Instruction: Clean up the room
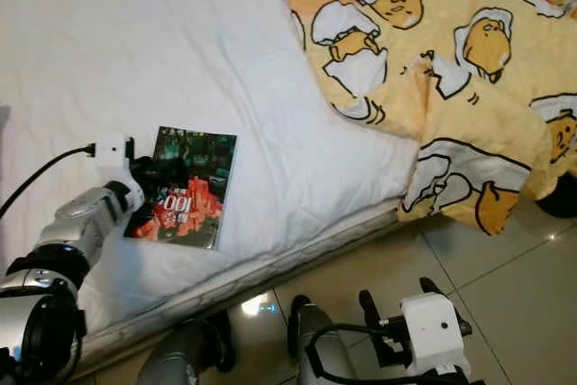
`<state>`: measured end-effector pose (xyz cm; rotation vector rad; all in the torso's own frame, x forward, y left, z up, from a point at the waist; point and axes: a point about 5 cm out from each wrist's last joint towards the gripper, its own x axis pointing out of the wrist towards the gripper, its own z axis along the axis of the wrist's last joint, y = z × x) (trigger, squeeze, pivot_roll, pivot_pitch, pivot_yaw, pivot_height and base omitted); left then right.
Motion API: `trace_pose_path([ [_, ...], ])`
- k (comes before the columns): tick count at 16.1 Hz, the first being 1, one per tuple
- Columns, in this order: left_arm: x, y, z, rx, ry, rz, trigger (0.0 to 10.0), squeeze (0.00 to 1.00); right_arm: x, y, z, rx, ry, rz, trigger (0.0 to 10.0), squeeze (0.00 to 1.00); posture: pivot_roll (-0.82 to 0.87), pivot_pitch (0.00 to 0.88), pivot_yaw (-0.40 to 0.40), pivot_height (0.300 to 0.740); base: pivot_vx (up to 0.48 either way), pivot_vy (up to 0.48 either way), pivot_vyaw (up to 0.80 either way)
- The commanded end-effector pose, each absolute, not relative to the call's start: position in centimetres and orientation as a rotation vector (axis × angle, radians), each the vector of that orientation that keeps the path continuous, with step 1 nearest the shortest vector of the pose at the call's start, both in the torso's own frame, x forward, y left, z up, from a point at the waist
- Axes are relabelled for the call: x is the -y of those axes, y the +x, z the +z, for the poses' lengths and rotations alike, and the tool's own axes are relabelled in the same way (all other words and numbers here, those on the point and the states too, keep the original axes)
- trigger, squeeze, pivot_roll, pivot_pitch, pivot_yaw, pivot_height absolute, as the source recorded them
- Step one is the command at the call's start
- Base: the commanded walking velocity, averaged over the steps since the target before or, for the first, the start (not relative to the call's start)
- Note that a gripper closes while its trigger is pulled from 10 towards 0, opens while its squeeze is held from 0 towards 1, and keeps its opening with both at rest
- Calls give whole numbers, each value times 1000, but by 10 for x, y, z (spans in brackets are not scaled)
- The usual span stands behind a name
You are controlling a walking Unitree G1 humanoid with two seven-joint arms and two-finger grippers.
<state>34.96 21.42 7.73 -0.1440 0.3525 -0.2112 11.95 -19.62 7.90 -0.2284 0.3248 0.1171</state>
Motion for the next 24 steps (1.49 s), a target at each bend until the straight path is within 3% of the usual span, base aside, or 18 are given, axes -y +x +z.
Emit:
trace_pose_path([
  [1,-209,319,29,-598,-171,-197,0,0,200,114,71,-381,-231,115,10000,0,-335,327,-31,740,0,0,0],
  [9,-202,322,31,-563,-179,-222,0,0,199,119,70,-376,-226,112,10000,0,-327,320,-26,740,0,0,0],
  [10,-185,319,24,-579,-187,-260,0,0,198,122,68,-372,-224,115,10000,0,-325,310,-20,740,0,0,0],
  [17,-169,337,50,-425,-361,-253,0,0,199,139,66,-336,-214,96,10000,0,-310,243,1,740,0,0,0],
  [19,-179,351,83,-288,-294,-271,0,0,196,150,64,-315,-201,93,10000,0,-275,215,8,740,0,0,0],
  [21,-205,364,117,-172,-126,-207,0,0,190,160,61,-299,-189,99,10000,0,-249,203,14,740,0,0,0],
  [24,-228,366,134,-122,15,-119,0,0,186,171,59,-276,-181,99,10000,0,-234,177,24,740,0,0,0],
])
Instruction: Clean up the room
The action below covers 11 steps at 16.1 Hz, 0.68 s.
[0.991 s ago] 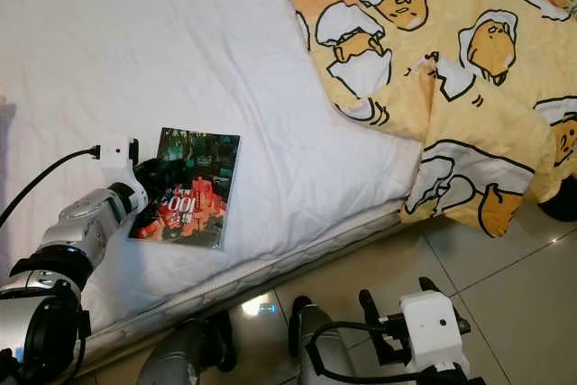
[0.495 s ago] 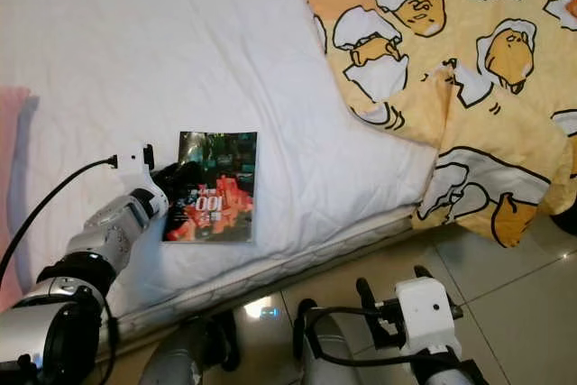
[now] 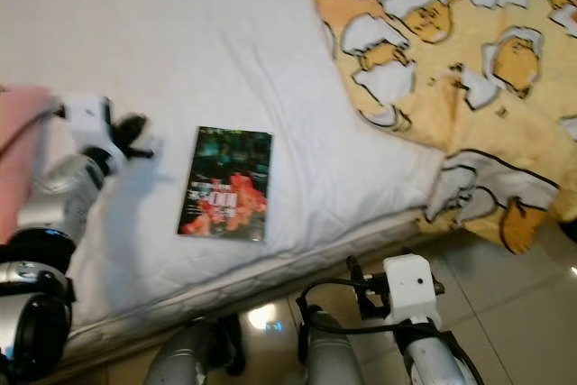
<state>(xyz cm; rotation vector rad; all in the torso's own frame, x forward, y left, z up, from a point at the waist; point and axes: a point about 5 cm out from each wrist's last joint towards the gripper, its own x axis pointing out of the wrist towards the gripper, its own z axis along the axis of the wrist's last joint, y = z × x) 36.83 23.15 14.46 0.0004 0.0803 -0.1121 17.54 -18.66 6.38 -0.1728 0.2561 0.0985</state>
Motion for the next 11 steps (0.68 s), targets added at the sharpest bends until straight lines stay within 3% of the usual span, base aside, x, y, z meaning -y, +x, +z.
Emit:
trace_pose_path([
  [1,-225,364,142,-69,45,-122,0,0,186,178,65,-238,-177,86,10000,0,-233,162,31,740,0,0,0],
  [3,-208,358,148,-11,28,-143,0,0,185,189,67,-208,-172,69,10000,0,-224,131,43,740,0,0,0],
  [4,-204,356,148,0,37,-135,3686,0,185,191,67,-201,-169,63,10000,0,-221,125,45,740,0,0,0],
  [5,-189,347,153,69,54,-100,10000,1000,181,196,70,-175,-164,62,10000,0,-216,113,51,740,0,0,0],
  [8,-152,303,156,179,142,-165,10000,1000,181,198,69,-159,-164,56,10000,0,-188,93,60,740,0,0,0],
  [11,-140,290,144,165,230,-123,10000,1000,181,206,66,-151,-157,43,10000,0,-168,76,58,740,0,0,0],
])
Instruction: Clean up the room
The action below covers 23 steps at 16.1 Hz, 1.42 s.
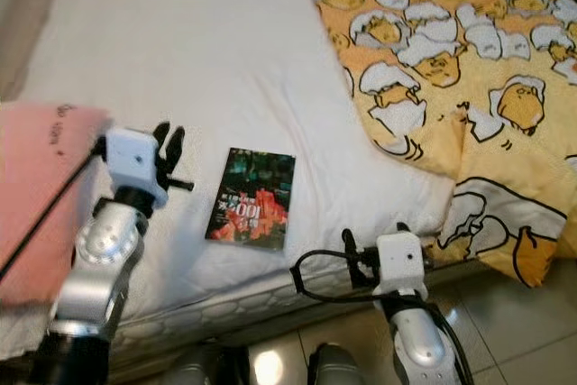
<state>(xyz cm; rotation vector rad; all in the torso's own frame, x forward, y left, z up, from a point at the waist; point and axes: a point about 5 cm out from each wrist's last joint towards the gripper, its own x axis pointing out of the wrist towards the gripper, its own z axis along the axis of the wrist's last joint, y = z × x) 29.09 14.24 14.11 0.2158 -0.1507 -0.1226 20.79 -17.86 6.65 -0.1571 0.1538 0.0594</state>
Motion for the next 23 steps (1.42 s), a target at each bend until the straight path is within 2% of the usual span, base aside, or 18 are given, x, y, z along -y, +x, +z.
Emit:
trace_pose_path([
  [1,-139,285,138,143,247,-116,10000,1000,181,210,67,-139,-157,42,10000,0,-165,73,57,740,0,0,0],
  [3,-138,264,101,-48,146,-69,10000,1000,183,211,66,-139,-149,39,10000,0,-168,75,56,740,0,0,0],
  [7,-133,267,114,38,204,-66,10000,1000,179,224,58,-189,-37,35,10000,0,-157,78,61,740,0,0,0],
  [9,-137,268,115,32,211,-53,10000,1000,172,238,56,-208,57,32,10000,0,-150,82,76,740,0,0,0],
  [10,-141,268,115,23,209,-35,10000,1000,164,256,50,-231,158,21,10000,0,-129,99,84,740,0,0,0],
  [12,-143,269,118,23,208,-24,10000,1000,160,278,51,-231,237,-4,10000,0,-100,106,80,740,0,0,0],
  [14,-144,269,119,22,206,-22,10000,1000,160,282,53,-227,244,-6,10000,0,-96,114,81,740,0,0,0],
  [15,-145,267,120,20,203,-22,10000,0,163,293,53,-229,290,-22,10000,0,-52,135,85,740,0,0,0],
  [18,-149,257,121,7,221,-25,10000,0,169,309,49,-233,413,-96,10000,0,-12,168,105,740,0,0,0],
  [21,-148,252,124,21,227,-53,10000,0,162,314,44,-260,434,-89,10000,0,19,194,116,740,0,0,0],
  [23,-142,242,122,2,181,-115,10000,0,157,316,53,-213,199,-30,10000,0,27,199,104,740,0,0,0],
])
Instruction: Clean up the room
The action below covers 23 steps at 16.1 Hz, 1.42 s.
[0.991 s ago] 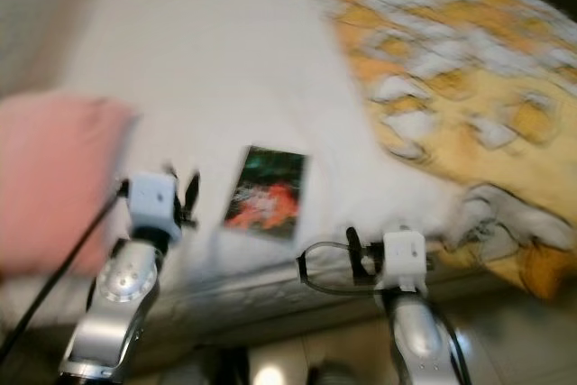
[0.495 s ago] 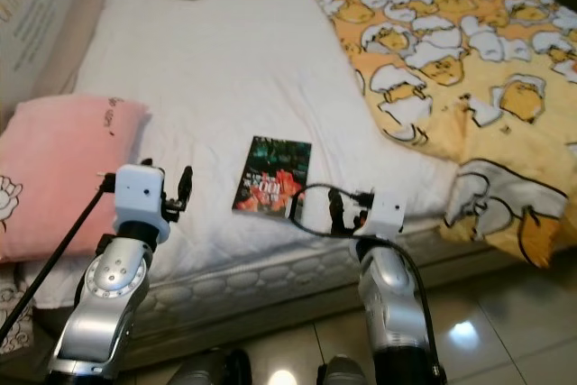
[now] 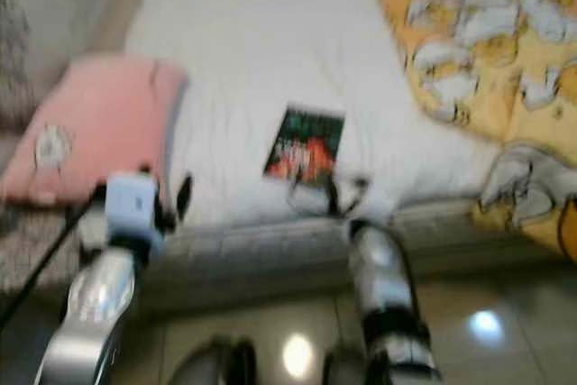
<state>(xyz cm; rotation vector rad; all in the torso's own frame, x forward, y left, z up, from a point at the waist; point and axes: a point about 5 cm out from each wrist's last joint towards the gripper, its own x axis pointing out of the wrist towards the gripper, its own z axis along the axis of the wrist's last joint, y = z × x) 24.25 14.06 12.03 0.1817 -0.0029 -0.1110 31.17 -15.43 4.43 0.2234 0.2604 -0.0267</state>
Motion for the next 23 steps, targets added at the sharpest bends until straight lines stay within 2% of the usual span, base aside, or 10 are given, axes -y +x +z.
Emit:
trace_pose_path([
  [1,-143,232,118,-26,145,-135,10000,0,162,304,72,-85,-18,-15,10000,0,12,187,90,740,0,0,0],
  [2,-144,222,111,-66,96,-153,10000,0,166,280,91,41,-142,1,10000,0,-25,163,76,740,0,0,0],
  [4,-142,217,101,-109,11,-131,10000,0,186,223,109,78,-262,-50,10000,0,-101,91,30,740,0,0,0],
  [6,-137,224,109,-56,-24,-125,10000,0,201,199,113,76,-295,-87,10000,0,-133,33,-8,740,0,0,0],
  [8,-133,234,118,0,-23,-126,10000,0,209,193,108,48,-295,-100,10000,0,-152,0,-20,740,0,-240,0],
  [11,-125,273,124,18,-13,-69,10000,0,213,226,88,-36,-194,-168,10000,0,-167,0,9,740,0,-461,0],
  [15,-138,280,111,-32,1,3,10000,0,200,239,89,-23,-161,-114,10000,0,-165,0,25,740,0,-430,0],
  [21,-142,287,108,-34,35,45,10000,0,193,250,84,-44,-177,-59,10000,12,-137,0,16,740,103,-404,688],
  [23,-144,286,106,-39,33,51,10000,0,189,253,84,-34,-158,-38,10000,0,-130,0,18,740,0,0,291],
])
